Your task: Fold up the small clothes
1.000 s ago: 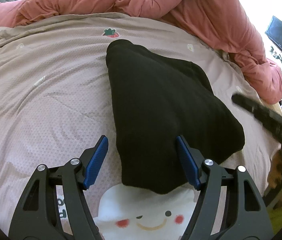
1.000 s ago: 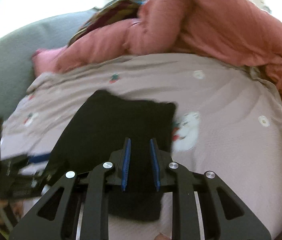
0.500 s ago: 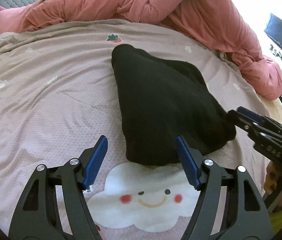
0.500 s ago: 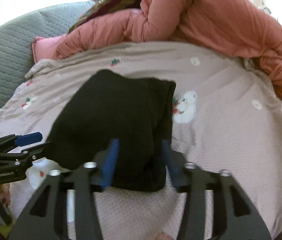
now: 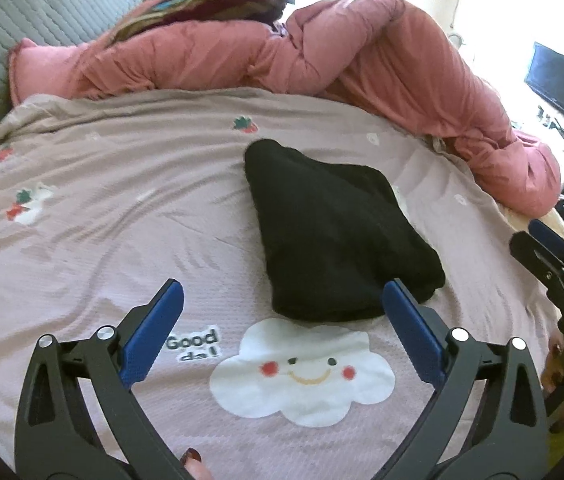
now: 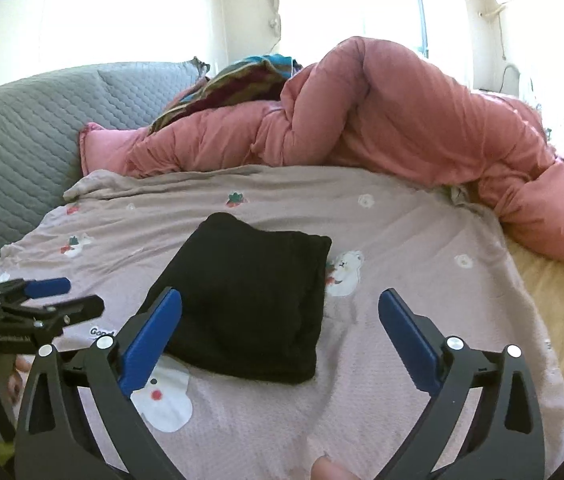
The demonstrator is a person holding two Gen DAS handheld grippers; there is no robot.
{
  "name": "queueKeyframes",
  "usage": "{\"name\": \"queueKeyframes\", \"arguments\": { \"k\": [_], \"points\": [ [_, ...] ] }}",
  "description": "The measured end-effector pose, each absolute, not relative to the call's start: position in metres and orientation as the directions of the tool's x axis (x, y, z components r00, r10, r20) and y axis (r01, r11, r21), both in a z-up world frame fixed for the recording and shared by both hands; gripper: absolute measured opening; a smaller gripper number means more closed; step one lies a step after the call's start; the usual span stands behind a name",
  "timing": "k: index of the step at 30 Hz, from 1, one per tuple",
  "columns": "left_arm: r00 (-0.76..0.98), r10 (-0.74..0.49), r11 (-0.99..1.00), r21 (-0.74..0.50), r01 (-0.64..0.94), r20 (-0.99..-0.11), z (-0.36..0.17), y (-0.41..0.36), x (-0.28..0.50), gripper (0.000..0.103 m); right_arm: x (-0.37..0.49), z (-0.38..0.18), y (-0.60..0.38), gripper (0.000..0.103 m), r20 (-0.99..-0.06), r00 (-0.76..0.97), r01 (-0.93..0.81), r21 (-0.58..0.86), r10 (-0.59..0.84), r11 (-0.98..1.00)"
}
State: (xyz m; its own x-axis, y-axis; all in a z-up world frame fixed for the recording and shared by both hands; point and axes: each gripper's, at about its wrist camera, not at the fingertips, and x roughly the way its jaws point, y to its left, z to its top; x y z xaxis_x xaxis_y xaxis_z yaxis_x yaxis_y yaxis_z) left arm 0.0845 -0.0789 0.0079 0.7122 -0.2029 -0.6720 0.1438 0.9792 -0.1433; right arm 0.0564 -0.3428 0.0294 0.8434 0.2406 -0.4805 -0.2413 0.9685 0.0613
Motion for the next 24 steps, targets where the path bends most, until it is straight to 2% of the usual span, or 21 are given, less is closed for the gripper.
{"name": "queueKeyframes", "arguments": {
  "k": [24],
  "points": [
    [0.739, -0.162, 0.987, -0.121, 0.110, -0.654, 0.005, -0.057, 0.018, 0.093, -0.004, 0.016, -0.339, 0.098, -0.489, 0.857, -0.192, -0.005, 0.165, 0.981]
  ]
}}
